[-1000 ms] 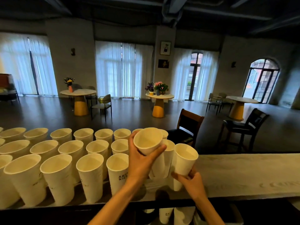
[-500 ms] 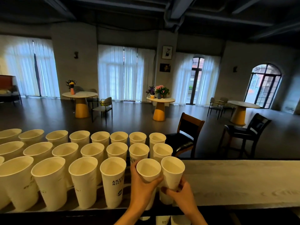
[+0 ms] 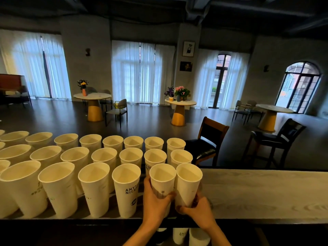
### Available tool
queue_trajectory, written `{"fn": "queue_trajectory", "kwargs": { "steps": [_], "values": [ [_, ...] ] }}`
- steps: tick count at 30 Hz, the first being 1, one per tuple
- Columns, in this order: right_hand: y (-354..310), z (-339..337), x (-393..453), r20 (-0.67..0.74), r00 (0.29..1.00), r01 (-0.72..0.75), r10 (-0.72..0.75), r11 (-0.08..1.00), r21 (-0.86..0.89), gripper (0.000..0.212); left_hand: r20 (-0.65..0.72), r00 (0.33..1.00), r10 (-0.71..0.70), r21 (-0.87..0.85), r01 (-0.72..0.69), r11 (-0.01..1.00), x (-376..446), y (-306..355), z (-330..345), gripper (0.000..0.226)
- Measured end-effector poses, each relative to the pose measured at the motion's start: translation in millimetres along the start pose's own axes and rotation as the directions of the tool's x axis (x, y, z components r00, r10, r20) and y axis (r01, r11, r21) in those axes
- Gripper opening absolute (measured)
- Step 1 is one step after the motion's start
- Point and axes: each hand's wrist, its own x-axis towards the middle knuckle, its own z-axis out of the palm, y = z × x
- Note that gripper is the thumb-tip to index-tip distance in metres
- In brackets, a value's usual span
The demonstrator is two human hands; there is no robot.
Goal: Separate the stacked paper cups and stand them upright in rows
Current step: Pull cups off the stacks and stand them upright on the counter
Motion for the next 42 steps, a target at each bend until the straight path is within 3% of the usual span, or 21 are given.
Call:
{"fn": "queue_trajectory", "kwargs": {
  "steps": [10,18,33,42],
  "values": [
    [-1,1,-3,-0.026,1.000,0.012,-0.013,0.998,-0.055,0.080,0.052,0.997,-0.052,0.052,0.049,0.997,-4,-6,-7,0.102],
    [1,6,-12,-0.077,0.996,0.027,-0.032,0.998,-0.062,0.083,0.070,0.991,-0.110,0.183,0.096,0.979,-12,-27,-15,0.079],
    [13,10,-17,-0.073,0.997,-0.022,0.015,0.995,-0.101,0.092,0.081,0.989,-0.122,0.256,0.098,0.962,-17,-34,-27,0.075],
    [5,10,-23,-0.070,0.998,-0.004,-0.004,0.993,-0.121,0.085,0.059,0.982,-0.177,0.313,0.150,0.938,-25,-36,-33,0.069]
  ]
}}
